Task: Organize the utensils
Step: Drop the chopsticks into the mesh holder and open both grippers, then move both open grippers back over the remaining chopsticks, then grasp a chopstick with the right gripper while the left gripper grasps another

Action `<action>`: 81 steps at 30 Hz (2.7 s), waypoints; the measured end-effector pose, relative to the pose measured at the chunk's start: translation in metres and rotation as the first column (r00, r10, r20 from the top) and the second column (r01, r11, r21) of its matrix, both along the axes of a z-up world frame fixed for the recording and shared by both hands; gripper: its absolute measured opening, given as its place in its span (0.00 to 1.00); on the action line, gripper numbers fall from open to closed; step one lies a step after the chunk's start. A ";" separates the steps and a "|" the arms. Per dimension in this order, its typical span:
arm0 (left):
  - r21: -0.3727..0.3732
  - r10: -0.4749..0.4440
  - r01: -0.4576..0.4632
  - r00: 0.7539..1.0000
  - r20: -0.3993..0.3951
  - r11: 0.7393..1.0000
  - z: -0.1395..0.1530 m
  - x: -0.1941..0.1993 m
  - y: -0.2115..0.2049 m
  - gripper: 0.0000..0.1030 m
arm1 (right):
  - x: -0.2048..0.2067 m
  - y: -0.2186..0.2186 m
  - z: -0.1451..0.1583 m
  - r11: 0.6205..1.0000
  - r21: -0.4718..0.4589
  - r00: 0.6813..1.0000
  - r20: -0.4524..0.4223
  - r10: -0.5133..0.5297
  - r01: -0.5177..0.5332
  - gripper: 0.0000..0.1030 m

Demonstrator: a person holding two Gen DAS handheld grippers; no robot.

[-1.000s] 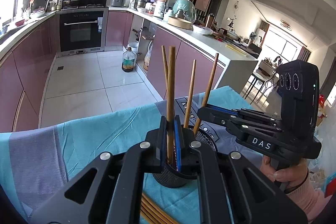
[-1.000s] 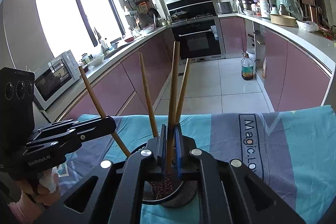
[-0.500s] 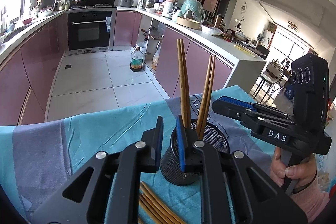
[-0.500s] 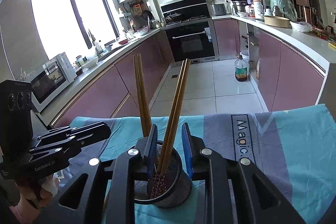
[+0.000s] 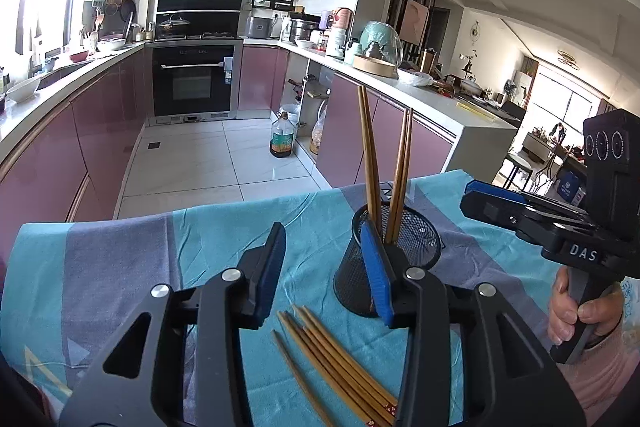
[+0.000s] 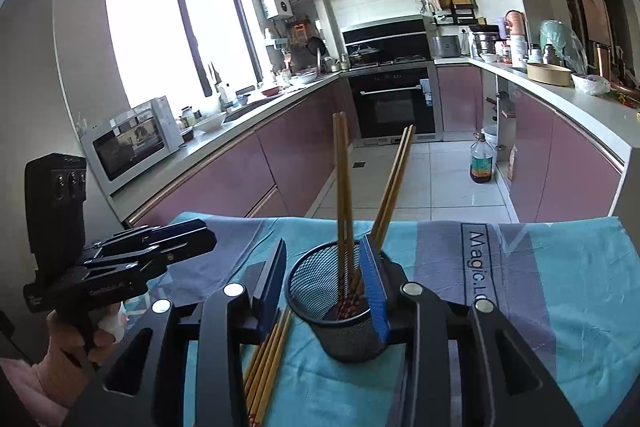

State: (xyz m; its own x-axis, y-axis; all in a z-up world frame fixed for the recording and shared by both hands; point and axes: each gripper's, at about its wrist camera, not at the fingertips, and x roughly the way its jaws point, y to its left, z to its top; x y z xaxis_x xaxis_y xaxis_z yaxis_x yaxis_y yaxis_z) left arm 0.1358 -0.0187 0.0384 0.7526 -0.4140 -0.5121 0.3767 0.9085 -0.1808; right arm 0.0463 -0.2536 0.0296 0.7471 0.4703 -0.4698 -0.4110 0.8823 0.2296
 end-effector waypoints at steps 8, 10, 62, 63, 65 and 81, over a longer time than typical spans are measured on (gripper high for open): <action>0.042 0.053 -0.051 0.997 -0.056 0.998 -0.033 -0.030 0.023 0.45 | -0.018 0.022 -0.042 0.996 -0.033 0.991 -0.110 0.079 -0.083 0.36; 0.047 0.058 -0.054 0.995 -0.076 0.997 -0.043 -0.036 0.027 0.45 | -0.021 0.025 -0.054 0.995 -0.034 0.987 -0.140 0.083 -0.089 0.36; 0.171 0.039 0.011 0.957 -0.286 0.985 -0.138 -0.062 0.001 0.36 | -0.041 0.063 -0.119 0.967 -0.225 0.954 -0.296 0.047 -0.118 0.17; 0.176 0.040 0.011 0.958 -0.283 0.984 -0.138 -0.062 0.001 0.35 | -0.040 0.063 -0.119 0.967 -0.227 0.955 -0.294 0.046 -0.117 0.18; 0.182 0.042 0.011 0.959 -0.281 0.983 -0.138 -0.060 0.000 0.34 | -0.036 0.066 -0.119 0.966 -0.230 0.956 -0.291 0.045 -0.115 0.19; 0.182 0.062 -0.008 0.956 -0.287 0.983 -0.141 -0.043 0.000 0.14 | -0.006 0.092 -0.119 0.953 -0.273 0.957 -0.288 0.048 -0.130 0.17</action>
